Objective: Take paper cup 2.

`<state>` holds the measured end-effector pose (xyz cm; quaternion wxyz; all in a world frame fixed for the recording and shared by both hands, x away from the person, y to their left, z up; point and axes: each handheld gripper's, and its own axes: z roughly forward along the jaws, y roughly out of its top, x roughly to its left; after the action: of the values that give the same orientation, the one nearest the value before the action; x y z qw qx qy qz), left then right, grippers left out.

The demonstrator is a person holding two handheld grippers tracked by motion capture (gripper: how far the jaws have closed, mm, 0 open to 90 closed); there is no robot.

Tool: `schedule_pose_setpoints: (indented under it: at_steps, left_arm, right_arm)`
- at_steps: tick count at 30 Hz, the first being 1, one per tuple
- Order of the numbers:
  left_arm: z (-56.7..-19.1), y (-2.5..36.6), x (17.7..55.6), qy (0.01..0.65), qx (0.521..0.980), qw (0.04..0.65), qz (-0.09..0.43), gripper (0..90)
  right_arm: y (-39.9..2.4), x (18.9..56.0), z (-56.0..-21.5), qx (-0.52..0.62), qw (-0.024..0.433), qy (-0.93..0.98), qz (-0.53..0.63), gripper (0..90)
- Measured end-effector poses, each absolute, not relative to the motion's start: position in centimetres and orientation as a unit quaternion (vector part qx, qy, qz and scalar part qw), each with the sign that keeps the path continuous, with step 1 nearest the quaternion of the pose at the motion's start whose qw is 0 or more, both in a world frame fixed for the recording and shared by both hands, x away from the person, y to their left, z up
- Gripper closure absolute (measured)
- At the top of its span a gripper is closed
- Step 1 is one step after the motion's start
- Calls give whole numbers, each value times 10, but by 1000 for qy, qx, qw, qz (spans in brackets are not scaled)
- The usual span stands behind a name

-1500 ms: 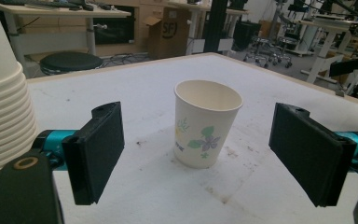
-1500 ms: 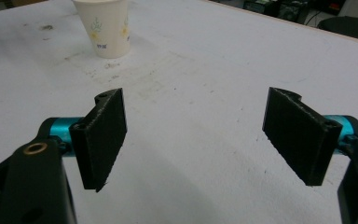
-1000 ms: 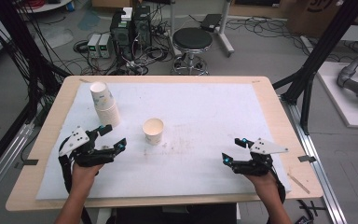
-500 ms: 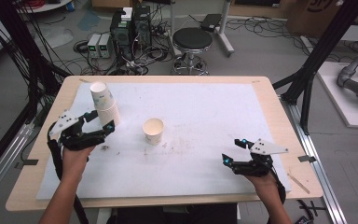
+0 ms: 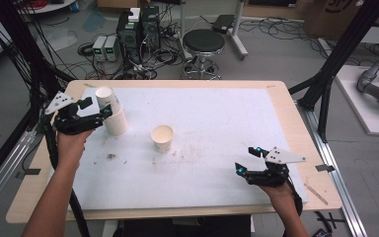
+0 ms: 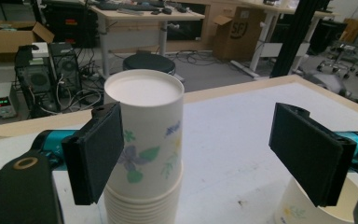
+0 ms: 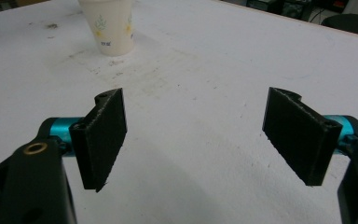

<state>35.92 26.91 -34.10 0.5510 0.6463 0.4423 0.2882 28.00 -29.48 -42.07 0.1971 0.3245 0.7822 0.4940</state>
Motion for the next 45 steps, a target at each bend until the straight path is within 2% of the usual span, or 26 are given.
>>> schedule_pose_setpoints:
  at_steps: [11, 22, 28, 36, 45]
  left_arm:
    - [-332, 272, 399, 465, 664, 511, 286, 176]
    - [-343, 268, 417, 480, 672, 496, 268, 174]
    - [-347, 269, 421, 485, 673, 492, 266, 206]
    - [-347, 270, 421, 473, 674, 500, 268, 326]
    - [-345, 269, 420, 465, 680, 496, 275, 333]
  right_arm:
    - [-294, 281, -421, 324, 192, 784, 494, 222]
    - [-297, 280, -422, 326, 191, 783, 494, 222]
    - [-297, 280, -422, 323, 193, 784, 494, 222]
    - [-296, 281, -422, 325, 190, 784, 493, 222]
    - [-296, 281, -422, 326, 190, 785, 492, 222]
